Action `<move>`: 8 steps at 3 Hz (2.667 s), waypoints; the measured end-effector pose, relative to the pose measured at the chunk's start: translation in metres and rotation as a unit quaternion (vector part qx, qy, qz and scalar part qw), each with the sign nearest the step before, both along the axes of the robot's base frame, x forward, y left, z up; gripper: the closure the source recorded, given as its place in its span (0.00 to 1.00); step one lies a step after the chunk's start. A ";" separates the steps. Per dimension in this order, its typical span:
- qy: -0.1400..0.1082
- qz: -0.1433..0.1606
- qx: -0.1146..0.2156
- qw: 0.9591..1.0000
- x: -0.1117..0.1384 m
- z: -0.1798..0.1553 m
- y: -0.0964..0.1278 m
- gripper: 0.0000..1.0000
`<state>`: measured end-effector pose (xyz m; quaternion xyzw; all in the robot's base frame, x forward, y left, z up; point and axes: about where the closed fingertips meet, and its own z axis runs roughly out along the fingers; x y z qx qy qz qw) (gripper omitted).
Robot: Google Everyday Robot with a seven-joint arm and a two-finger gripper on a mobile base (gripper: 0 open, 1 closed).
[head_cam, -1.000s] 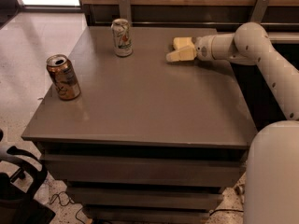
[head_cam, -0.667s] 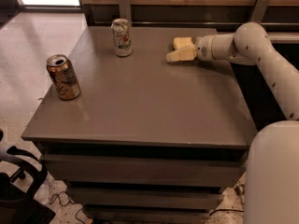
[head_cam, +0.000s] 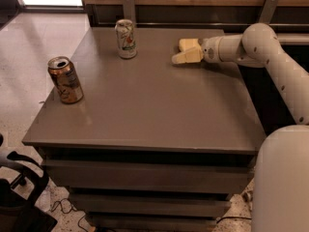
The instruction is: Move sponge near orange can
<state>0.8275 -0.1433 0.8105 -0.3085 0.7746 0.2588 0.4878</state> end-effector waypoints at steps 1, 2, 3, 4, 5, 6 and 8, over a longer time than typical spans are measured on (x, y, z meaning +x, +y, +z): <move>0.000 0.000 0.000 1.000 0.000 0.000 0.000 0.00; 0.000 0.000 0.000 1.000 0.000 0.000 0.000 0.00; 0.000 0.000 0.000 1.000 0.000 0.000 0.000 0.00; 0.000 0.000 0.000 1.000 0.000 0.000 0.000 0.00; 0.000 0.000 0.000 1.000 0.000 0.000 0.000 0.00; 0.000 0.000 0.000 1.000 0.000 0.000 0.000 0.00; 0.000 0.000 0.000 1.000 0.000 0.000 0.000 0.00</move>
Offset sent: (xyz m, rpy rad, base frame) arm 0.6246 -0.1586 -0.1927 0.0000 -0.1100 -0.1328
